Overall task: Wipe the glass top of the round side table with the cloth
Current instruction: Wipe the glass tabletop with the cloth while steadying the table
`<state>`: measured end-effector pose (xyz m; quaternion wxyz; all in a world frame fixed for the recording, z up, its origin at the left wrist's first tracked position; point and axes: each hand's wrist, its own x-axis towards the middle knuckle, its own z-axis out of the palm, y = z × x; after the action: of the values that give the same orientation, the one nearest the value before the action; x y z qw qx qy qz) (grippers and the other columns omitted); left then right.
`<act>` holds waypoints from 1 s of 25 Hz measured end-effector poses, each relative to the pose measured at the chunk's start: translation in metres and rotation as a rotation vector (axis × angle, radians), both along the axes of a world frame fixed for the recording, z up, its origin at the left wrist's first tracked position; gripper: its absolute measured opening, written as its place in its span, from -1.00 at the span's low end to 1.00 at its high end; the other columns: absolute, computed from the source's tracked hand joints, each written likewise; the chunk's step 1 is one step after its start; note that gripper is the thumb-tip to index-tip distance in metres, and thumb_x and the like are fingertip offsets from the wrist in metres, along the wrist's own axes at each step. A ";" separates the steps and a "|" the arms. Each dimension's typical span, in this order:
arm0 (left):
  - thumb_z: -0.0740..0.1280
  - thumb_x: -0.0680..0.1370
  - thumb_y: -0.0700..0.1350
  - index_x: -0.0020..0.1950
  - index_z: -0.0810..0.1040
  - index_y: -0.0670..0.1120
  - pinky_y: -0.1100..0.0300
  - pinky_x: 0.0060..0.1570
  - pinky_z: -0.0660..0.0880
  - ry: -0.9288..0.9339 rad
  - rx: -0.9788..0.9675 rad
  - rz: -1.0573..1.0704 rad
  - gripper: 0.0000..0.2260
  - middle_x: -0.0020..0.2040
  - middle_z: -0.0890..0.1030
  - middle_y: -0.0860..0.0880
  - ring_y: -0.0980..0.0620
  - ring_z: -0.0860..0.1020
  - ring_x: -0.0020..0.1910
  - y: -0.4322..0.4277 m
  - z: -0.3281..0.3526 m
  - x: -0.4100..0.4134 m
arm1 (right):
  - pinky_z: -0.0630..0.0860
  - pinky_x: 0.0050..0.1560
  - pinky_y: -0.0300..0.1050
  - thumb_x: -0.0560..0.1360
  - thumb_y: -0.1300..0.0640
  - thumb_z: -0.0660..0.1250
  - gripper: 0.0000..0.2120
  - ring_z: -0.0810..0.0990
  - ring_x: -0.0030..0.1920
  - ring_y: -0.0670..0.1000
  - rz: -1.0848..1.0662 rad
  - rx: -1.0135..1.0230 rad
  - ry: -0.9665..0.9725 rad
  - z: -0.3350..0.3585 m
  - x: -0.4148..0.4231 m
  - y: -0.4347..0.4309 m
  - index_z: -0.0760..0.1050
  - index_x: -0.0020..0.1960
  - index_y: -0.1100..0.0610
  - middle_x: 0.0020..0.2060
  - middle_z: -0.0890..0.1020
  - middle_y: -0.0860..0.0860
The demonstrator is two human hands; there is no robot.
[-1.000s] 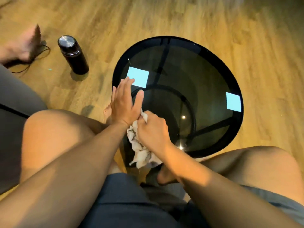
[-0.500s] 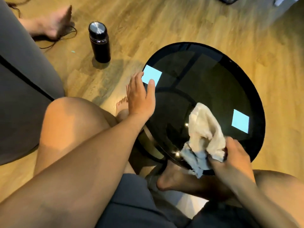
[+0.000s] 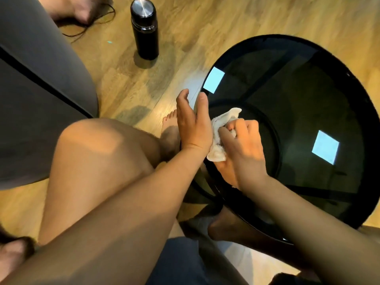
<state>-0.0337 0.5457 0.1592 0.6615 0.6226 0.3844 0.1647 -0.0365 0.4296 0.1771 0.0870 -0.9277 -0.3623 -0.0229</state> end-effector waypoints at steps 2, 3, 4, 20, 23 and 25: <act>0.15 0.66 0.05 0.49 0.26 -0.06 0.34 0.21 0.25 -0.013 -0.018 -0.034 -0.58 0.50 0.33 -0.05 0.03 0.31 0.45 0.000 -0.001 0.000 | 0.44 -0.22 0.13 0.40 -0.05 0.38 -0.68 0.39 -0.06 0.25 0.016 -0.008 0.013 0.003 0.030 0.016 0.50 0.02 0.15 -0.05 0.47 0.20; 0.15 0.64 0.09 0.49 0.26 -0.06 0.34 0.22 0.23 -0.020 0.013 -0.061 -0.54 0.50 0.34 -0.05 0.03 0.31 0.44 -0.002 -0.001 -0.001 | 0.45 -0.16 0.14 0.42 -0.04 0.35 -0.66 0.39 -0.02 0.27 -0.031 -0.009 -0.012 0.004 0.049 0.029 0.50 0.10 0.13 0.01 0.47 0.22; 0.14 0.61 0.14 0.50 0.25 -0.07 0.39 0.21 0.21 -0.029 0.057 -0.085 -0.49 0.49 0.35 -0.05 0.04 0.31 0.44 -0.003 -0.001 -0.002 | 0.44 -0.09 0.11 0.44 -0.03 0.30 -0.65 0.39 0.04 0.27 -0.101 -0.005 -0.049 0.005 0.070 0.047 0.48 0.17 0.10 0.08 0.46 0.21; 0.12 0.53 0.20 0.36 0.40 -0.03 0.12 0.26 0.40 -0.025 -0.009 -0.015 -0.51 0.35 0.49 -0.06 -0.03 0.44 0.30 0.005 0.020 0.003 | 0.56 -0.12 -0.02 0.47 -0.22 0.27 -0.58 0.46 0.06 0.17 0.040 0.123 0.126 0.029 -0.057 -0.067 0.62 0.02 0.11 0.06 0.49 0.00; 0.10 0.65 0.16 0.33 0.36 0.05 0.40 0.08 0.38 -0.029 -0.122 -0.062 -0.68 0.39 0.42 -0.05 0.05 0.40 0.26 0.002 0.015 0.001 | 0.53 -0.16 0.00 0.43 -0.12 0.31 -0.69 0.42 0.06 0.16 -0.011 -0.017 0.178 0.025 -0.089 -0.126 0.63 0.01 0.06 0.01 0.50 0.03; 0.05 0.62 0.26 0.31 0.31 0.20 0.11 0.39 0.27 -0.017 -0.255 -0.029 -0.69 0.48 0.34 0.00 0.03 0.31 0.40 0.006 0.007 0.003 | 0.51 -0.21 0.01 0.32 0.01 0.43 -0.75 0.43 -0.01 0.19 -0.018 -0.111 0.111 0.015 -0.085 -0.128 0.60 -0.05 0.08 -0.06 0.50 0.06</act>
<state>-0.0309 0.5514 0.1664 0.7408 0.5375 0.3874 0.1104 -0.1219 0.3015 0.1921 0.0551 -0.9342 -0.3493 0.0481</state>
